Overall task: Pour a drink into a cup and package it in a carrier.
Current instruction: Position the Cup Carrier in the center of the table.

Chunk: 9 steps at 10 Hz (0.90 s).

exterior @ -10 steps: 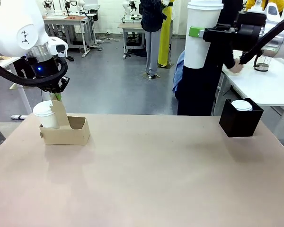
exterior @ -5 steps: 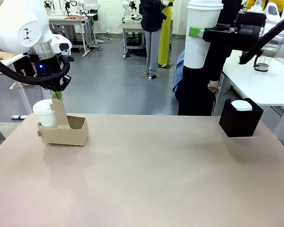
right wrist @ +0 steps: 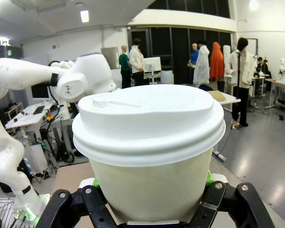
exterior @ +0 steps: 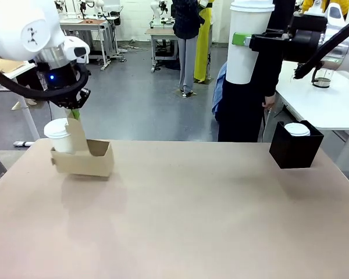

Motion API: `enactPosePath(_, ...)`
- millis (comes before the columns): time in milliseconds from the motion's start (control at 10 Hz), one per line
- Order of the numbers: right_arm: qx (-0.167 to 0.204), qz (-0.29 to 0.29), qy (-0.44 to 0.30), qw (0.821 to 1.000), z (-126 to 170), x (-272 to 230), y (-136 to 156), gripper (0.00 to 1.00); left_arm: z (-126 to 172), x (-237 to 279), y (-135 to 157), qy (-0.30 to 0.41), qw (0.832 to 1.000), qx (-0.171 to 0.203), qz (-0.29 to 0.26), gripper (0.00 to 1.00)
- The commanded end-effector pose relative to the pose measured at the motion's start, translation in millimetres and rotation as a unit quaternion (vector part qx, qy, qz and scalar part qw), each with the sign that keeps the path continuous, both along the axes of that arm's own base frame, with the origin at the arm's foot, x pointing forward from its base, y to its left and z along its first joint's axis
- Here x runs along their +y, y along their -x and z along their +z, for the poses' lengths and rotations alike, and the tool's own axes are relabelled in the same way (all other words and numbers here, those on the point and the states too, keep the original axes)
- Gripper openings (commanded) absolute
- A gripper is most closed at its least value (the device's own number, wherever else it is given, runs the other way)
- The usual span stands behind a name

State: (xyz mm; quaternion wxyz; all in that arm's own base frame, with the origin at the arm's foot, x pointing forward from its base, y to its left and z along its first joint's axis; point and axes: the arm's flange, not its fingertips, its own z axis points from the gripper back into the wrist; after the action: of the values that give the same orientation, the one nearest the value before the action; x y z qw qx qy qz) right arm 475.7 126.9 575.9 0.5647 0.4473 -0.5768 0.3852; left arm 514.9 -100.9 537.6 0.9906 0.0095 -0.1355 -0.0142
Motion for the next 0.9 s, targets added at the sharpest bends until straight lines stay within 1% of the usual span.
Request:
enactPosePath(0,-0.005,-0.003,-0.003,1.000,6.5,2.4,-2.5,0.81,26.1,-39.4,32.3,0.023,1.000,-0.002,0.016,0.02)
enactPosePath(200,-0.005,-0.003,-0.003,1.000,6.5,2.4,-2.5,0.81,34.2,-99.2,56.5,0.037,0.999,0.016,0.006,0.02)
enactPosePath(300,-0.005,-0.003,-0.003,1.000,6.5,2.4,-2.5,0.81,32.3,-135.0,68.4,0.047,0.999,0.020,-0.004,0.02)
enactPosePath(500,-0.005,-0.003,-0.003,1.000,6.5,2.4,-2.5,0.81,20.4,-195.4,86.3,0.050,0.998,0.024,-0.022,0.02)
enactPosePath(700,-0.005,-0.003,-0.003,1.000,6.5,2.4,-2.5,0.81,3.2,-241.8,94.4,0.035,0.998,0.033,-0.031,0.02)
enactPosePath(800,-0.005,-0.003,-0.003,1.000,6.5,2.4,-2.5,0.81,-4.6,-266.7,104.2,0.024,0.999,0.028,-0.032,0.02)
